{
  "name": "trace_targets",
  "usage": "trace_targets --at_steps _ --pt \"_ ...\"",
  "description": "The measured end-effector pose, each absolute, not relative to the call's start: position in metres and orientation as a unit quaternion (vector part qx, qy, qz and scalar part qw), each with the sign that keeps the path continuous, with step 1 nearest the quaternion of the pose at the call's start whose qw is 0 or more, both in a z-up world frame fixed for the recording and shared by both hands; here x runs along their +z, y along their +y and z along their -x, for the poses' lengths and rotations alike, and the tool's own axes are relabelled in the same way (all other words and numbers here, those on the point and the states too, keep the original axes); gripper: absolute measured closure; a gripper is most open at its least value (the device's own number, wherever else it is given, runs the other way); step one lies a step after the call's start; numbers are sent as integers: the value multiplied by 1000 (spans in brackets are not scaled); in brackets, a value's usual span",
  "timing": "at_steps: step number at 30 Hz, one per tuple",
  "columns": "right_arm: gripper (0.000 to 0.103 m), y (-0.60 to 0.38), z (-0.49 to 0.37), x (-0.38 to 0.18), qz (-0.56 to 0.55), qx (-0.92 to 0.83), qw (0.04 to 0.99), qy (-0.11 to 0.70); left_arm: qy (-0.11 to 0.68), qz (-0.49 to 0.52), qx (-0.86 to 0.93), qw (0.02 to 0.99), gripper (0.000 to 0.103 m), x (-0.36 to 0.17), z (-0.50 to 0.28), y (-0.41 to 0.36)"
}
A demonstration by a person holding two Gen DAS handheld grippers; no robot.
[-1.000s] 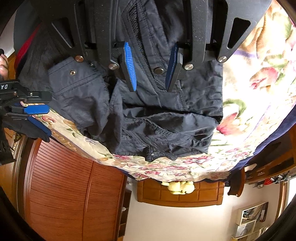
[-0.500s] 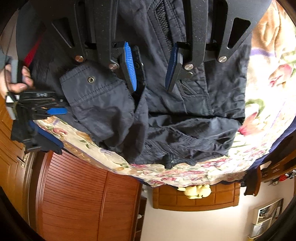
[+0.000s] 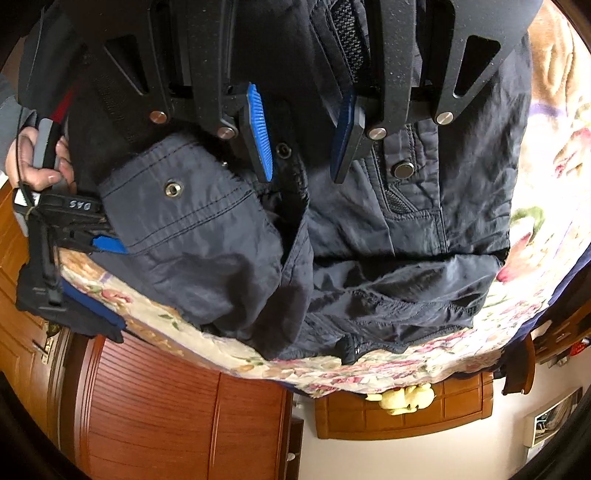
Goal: Fold large clothes
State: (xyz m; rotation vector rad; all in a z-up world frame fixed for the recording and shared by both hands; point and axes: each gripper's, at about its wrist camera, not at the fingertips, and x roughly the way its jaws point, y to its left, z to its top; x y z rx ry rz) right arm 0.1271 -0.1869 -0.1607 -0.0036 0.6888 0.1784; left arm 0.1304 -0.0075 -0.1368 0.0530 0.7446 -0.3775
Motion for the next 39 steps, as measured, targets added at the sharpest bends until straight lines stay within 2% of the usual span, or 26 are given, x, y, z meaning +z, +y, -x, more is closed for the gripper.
trace_targets --at_steps 21,22,23,28,29,34,39 --pt "33 -193 -105 -158 -1 90 947 309 401 -1 -171 900 70 -143 -131 -19" --pt "33 -193 -105 -158 -1 90 947 309 402 -1 -175 899 76 -142 -131 -18" --pt "33 -193 -104 -158 -1 90 947 309 404 -3 -174 898 88 -141 -131 -17" --pt "33 -192 -105 -157 0 90 947 310 390 -9 -165 906 91 -117 -135 -1" --pt "33 -192 -105 -157 0 89 947 310 381 -14 -157 911 97 -110 -136 3" --pt "33 -191 -105 -157 1 89 947 310 344 -35 -116 931 97 -63 -155 31" --pt "33 -191 -105 -157 1 89 947 310 335 -77 -78 936 97 -46 -181 41"
